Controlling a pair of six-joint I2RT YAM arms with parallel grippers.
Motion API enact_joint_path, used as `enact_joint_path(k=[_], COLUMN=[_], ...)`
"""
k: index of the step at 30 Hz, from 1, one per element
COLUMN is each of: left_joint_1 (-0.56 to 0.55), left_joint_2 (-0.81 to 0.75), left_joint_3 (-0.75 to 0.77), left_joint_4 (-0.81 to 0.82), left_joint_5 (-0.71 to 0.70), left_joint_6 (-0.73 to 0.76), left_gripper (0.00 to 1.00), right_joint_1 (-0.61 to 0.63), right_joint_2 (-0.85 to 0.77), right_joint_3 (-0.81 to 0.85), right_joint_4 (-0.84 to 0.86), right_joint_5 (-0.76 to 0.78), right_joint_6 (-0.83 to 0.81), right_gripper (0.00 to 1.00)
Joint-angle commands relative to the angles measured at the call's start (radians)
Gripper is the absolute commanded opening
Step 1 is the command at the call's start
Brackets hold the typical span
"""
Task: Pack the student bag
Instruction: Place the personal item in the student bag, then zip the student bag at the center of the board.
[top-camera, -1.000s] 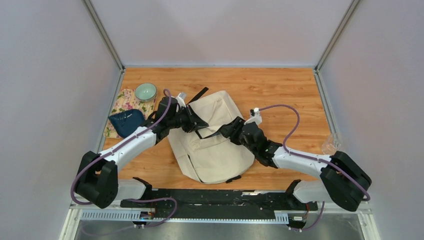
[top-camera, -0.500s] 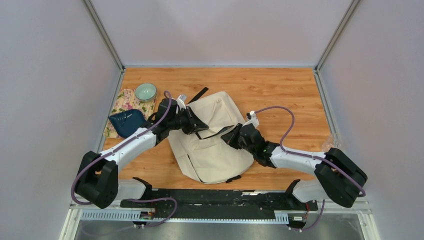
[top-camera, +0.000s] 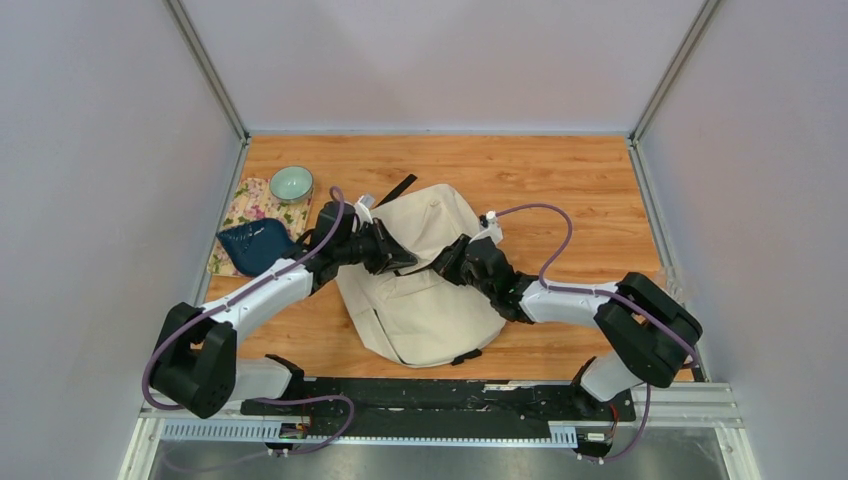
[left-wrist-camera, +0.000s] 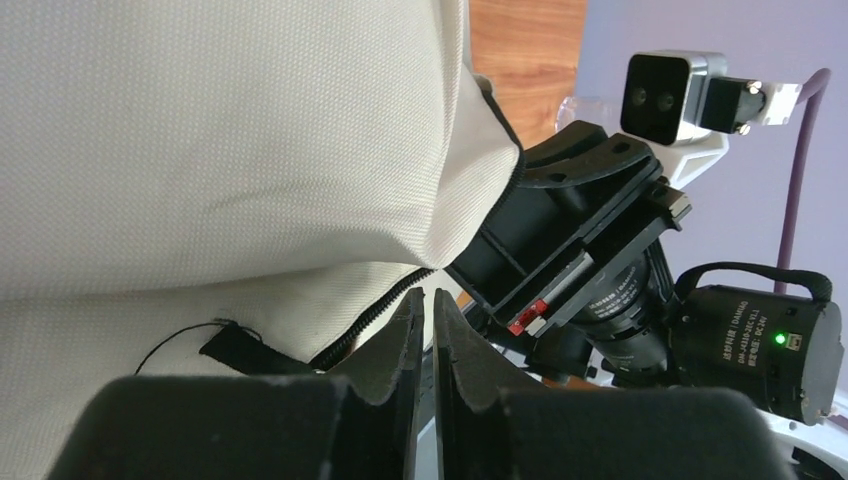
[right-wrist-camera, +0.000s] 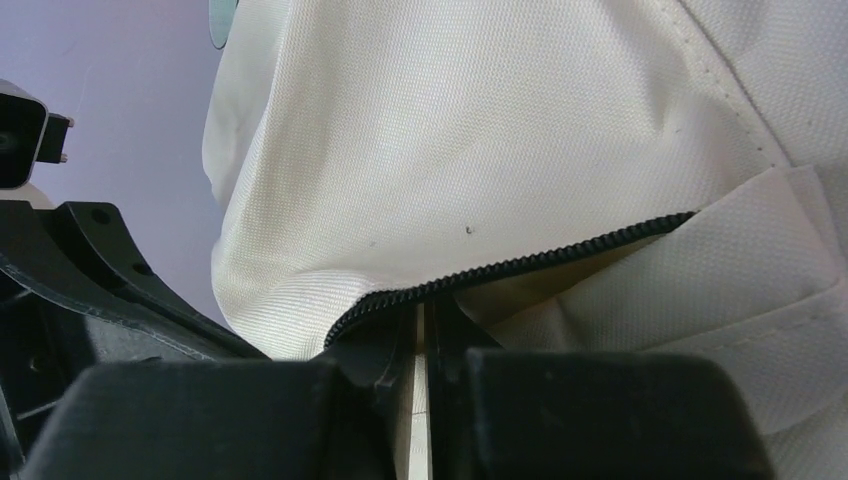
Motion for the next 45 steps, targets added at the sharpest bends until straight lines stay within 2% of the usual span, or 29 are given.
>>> enact_joint_path(k=[1,5,6,9,10,11,13,16,19,22,28,37,45], left_joint_1=[0.001,0.004,0.005,0.007,0.007,0.007,0.007,0.005,0.005,0.008,0.007,0.007,0.012], left_joint_2=[-0.031,-0.034,-0.039,-0.072,-0.098,-0.114,-0.161,-0.229,-0.289,-0.341,-0.431,-0.405,-0.323], left_joint_3=[-0.018,-0.028,-0.032,-0.033,-0.030,-0.010,0.020,0.060,0.041,-0.028,-0.203,-0.226,-0.278], left_joint_4=[0.024,0.006,0.007,0.023,0.015,-0.002,-0.092,-0.206,-0.302,-0.352,-0.273,-0.266,-0.067], left_joint_5=[0.015,0.018,0.022,0.030,0.020,-0.012,-0.057,-0.177,-0.310,-0.401,-0.418,-0.485,-0.402], left_joint_6=[0.003,0.023,0.026,0.040,0.057,0.072,0.138,0.214,0.259,0.259,0.218,0.230,0.190], left_gripper=[0.15,0.22,0.24,0.37,0.46,0.50,0.64,0.75,0.77,0.79,0.82,0.84,0.84], right_joint_1=[0.004,0.007,0.010,0.028,0.034,0.045,0.074,0.103,0.116,0.128,0.166,0.192,0.194], right_joint_2=[-0.029,-0.158,-0.189,-0.306,-0.335,-0.395,-0.484,-0.577,-0.616,-0.580,-0.432,-0.303,-0.231], right_joint_3=[0.009,-0.109,-0.120,-0.157,-0.168,-0.180,-0.218,-0.229,-0.184,-0.078,0.076,0.173,0.235], right_joint_4=[0.033,-0.011,-0.043,-0.189,-0.229,-0.276,-0.315,-0.384,-0.419,-0.468,-0.518,-0.490,-0.505], right_joint_5=[0.031,0.020,0.026,0.029,0.035,0.040,0.068,0.101,0.106,0.094,0.071,0.010,-0.014], right_joint_6=[-0.022,-0.039,-0.044,-0.085,-0.084,-0.084,-0.075,-0.067,-0.110,-0.180,-0.266,-0.283,-0.298], right_gripper=[0.12,0.25,0.31,0.35,0.36,0.36,0.37,0.39,0.41,0.41,0.41,0.42,0.42])
